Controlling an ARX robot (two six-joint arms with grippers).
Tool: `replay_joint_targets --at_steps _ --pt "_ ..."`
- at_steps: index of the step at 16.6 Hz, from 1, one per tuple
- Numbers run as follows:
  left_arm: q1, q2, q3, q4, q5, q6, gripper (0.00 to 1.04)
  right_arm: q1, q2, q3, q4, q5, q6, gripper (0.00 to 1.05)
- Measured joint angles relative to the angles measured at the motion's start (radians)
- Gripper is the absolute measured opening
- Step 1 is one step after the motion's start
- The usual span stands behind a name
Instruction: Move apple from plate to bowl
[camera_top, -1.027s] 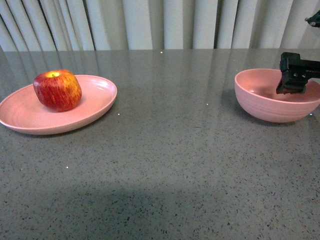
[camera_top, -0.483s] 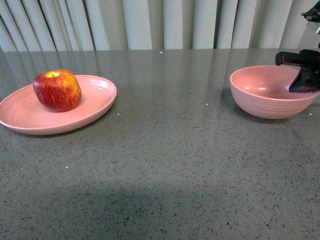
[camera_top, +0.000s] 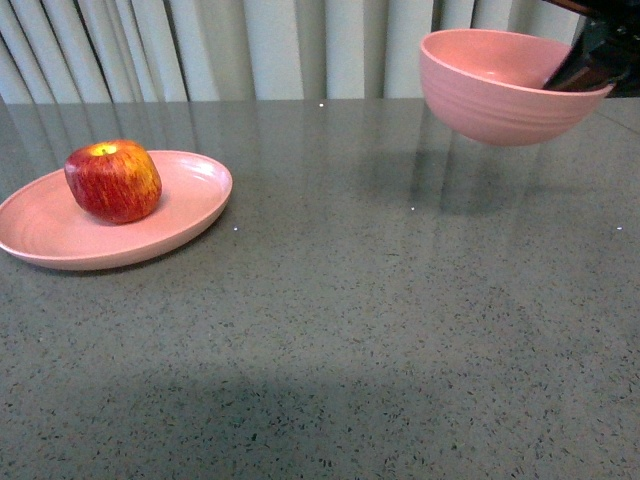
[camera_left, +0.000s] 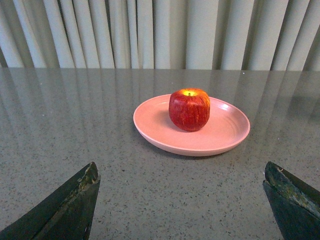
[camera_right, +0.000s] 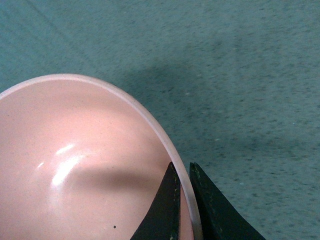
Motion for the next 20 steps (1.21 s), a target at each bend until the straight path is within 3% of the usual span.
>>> replay_joint_targets --at_steps 5,9,20 --pt "0.0 0.0 0.0 0.0 0.0 0.0 0.98 0.18 0.051 0.009 -0.004 0.045 0.032 0.04" --pt "0.0 0.0 0.0 0.0 0.0 0.0 0.98 0.251 0.106 0.037 -0.011 0.085 0.042 0.04" --pt "0.0 0.0 0.0 0.0 0.0 0.0 0.98 0.311 0.21 0.103 -0.038 0.148 0.068 0.04"
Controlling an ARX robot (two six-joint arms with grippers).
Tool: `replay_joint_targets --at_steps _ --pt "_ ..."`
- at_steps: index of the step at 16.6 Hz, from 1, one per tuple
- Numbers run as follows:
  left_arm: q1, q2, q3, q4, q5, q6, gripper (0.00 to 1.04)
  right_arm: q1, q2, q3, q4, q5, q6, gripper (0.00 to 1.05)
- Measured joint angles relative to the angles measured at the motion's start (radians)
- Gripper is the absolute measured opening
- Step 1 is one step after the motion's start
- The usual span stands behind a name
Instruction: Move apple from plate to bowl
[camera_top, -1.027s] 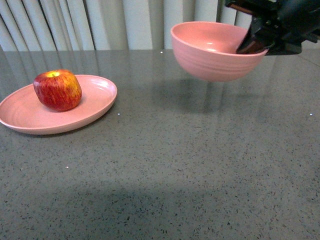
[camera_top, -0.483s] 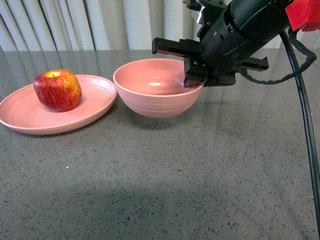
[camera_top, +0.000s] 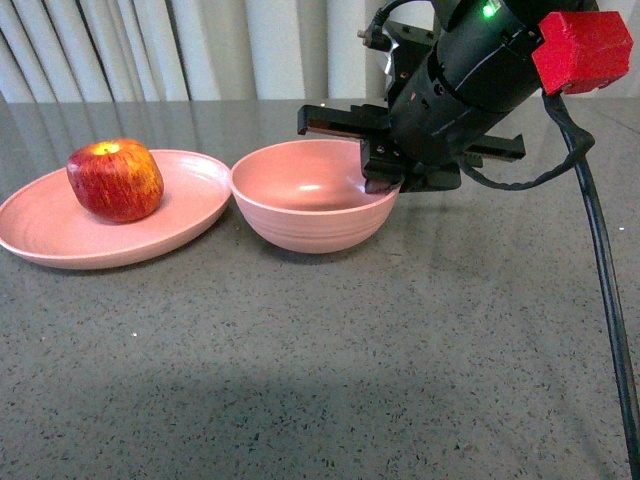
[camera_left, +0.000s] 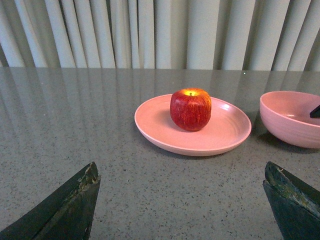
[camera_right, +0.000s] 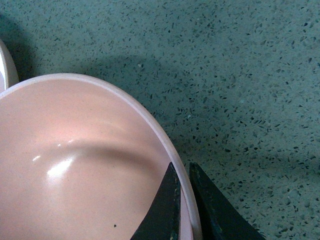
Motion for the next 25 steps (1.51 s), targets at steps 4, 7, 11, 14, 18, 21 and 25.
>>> replay_joint_targets --at_steps 4,7,11,14,18,21,25 --pt "0.0 0.0 0.0 0.0 0.0 0.0 0.98 0.006 0.018 0.031 -0.006 0.01 0.012 0.04" --pt "0.0 0.0 0.0 0.0 0.0 0.0 0.98 0.006 0.033 0.035 -0.013 0.018 0.02 0.04" --pt "0.0 0.0 0.0 0.0 0.0 0.0 0.98 0.006 0.033 0.036 -0.016 0.016 0.023 0.05" --pt "0.0 0.0 0.0 0.0 0.0 0.0 0.98 0.005 0.033 0.036 -0.022 0.005 0.027 0.36" --pt "0.0 0.0 0.0 0.0 0.0 0.0 0.98 -0.003 0.021 0.036 -0.025 -0.016 0.035 0.78" --pt "0.0 0.0 0.0 0.0 0.0 0.0 0.98 -0.026 -0.05 0.027 -0.014 -0.062 0.041 1.0" --pt "0.0 0.0 0.0 0.0 0.0 0.0 0.98 -0.127 -0.27 -0.105 0.095 -0.194 0.051 0.98"
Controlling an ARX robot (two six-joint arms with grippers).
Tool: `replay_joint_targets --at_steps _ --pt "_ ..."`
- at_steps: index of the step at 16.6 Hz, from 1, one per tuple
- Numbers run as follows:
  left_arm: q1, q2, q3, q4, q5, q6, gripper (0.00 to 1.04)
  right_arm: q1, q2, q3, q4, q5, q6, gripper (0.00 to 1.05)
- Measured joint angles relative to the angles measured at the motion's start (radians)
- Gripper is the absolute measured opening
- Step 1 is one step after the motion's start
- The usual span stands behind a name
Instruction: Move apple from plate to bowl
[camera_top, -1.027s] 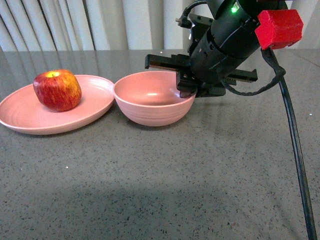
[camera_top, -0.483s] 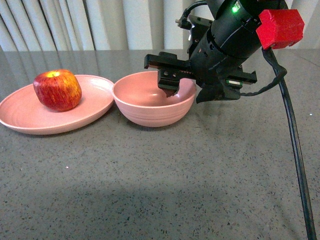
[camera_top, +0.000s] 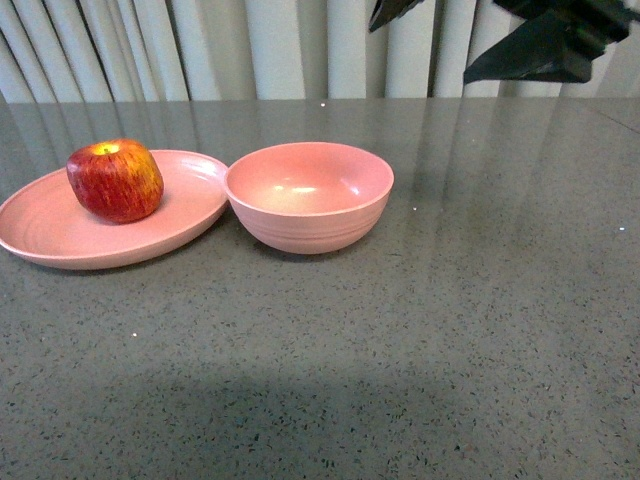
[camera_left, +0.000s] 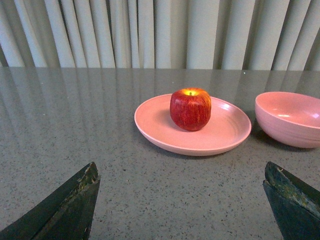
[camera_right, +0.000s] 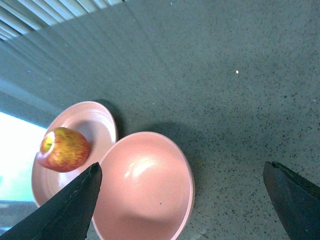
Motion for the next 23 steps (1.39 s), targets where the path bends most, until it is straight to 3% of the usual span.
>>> replay_joint_targets --at_steps 3,6,11,12,14,16,20,22,23 --pt "0.0 0.0 0.0 0.0 0.0 0.0 0.98 -0.096 -0.268 -0.27 0.185 -0.082 0.016 0.98" --pt "0.0 0.0 0.0 0.0 0.0 0.0 0.98 -0.226 -0.604 -0.609 0.326 -0.073 0.05 0.98" --pt "0.0 0.0 0.0 0.0 0.0 0.0 0.98 -0.353 -1.098 -0.934 0.233 0.012 -0.027 0.98" --pt "0.0 0.0 0.0 0.0 0.0 0.0 0.98 -0.336 -1.161 -0.988 0.341 0.11 -0.096 0.91" --pt "0.0 0.0 0.0 0.0 -0.001 0.0 0.98 -0.306 -1.325 -1.121 0.359 0.227 -0.277 0.67" --pt "0.0 0.0 0.0 0.0 0.0 0.0 0.98 -0.307 -1.432 -1.208 0.301 0.243 -0.336 0.45" --pt "0.0 0.0 0.0 0.0 0.0 0.0 0.98 -0.307 -1.519 -1.283 0.324 0.243 -0.365 0.01" --pt "0.0 0.0 0.0 0.0 0.0 0.0 0.98 -0.307 -1.552 -1.318 0.311 0.243 -0.367 0.02" --pt "0.0 0.0 0.0 0.0 0.0 0.0 0.98 -0.307 -1.651 -1.331 0.209 0.242 -0.369 0.02"
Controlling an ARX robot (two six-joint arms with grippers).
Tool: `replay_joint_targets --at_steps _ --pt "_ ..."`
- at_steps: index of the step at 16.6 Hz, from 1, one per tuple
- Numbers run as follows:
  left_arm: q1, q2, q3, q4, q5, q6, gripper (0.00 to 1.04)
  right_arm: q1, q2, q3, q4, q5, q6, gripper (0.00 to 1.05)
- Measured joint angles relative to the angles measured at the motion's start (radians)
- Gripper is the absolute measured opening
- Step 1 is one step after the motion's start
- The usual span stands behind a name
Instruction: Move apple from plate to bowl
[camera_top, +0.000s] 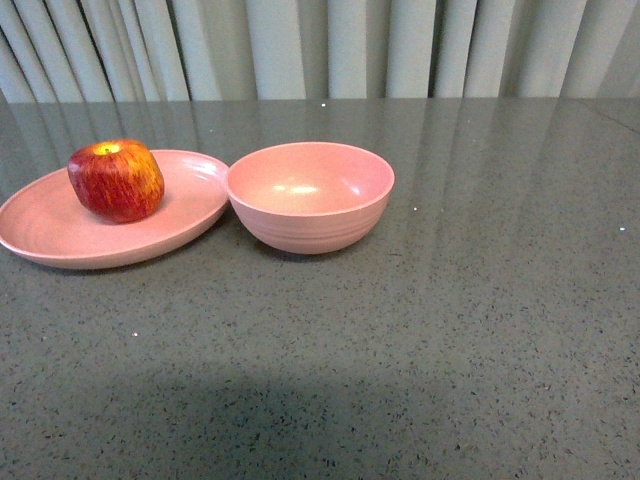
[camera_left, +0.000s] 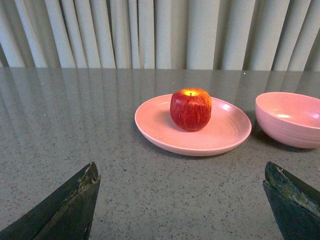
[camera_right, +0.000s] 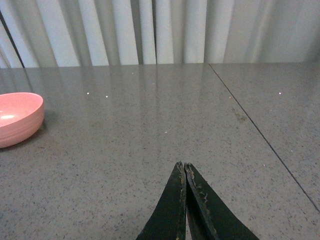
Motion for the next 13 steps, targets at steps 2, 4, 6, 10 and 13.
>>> replay_joint_targets --at_steps 2,4,6,10,13 --pt "0.0 0.0 0.0 0.0 0.0 0.0 0.98 0.0 -0.04 -0.012 0.01 0.002 -0.001 0.02" --pt "0.0 0.0 0.0 0.0 0.0 0.0 0.98 0.0 -0.047 -0.035 0.009 0.001 -0.001 0.02" --pt "0.0 0.0 0.0 0.0 0.0 0.0 0.98 0.0 -0.059 -0.043 0.01 0.001 -0.002 0.02" --pt "0.0 0.0 0.0 0.0 0.0 0.0 0.98 0.0 -0.096 -0.076 0.019 0.001 -0.002 0.02" --pt "0.0 0.0 0.0 0.0 0.0 0.0 0.98 0.0 -0.103 -0.084 0.019 0.002 -0.002 0.02"
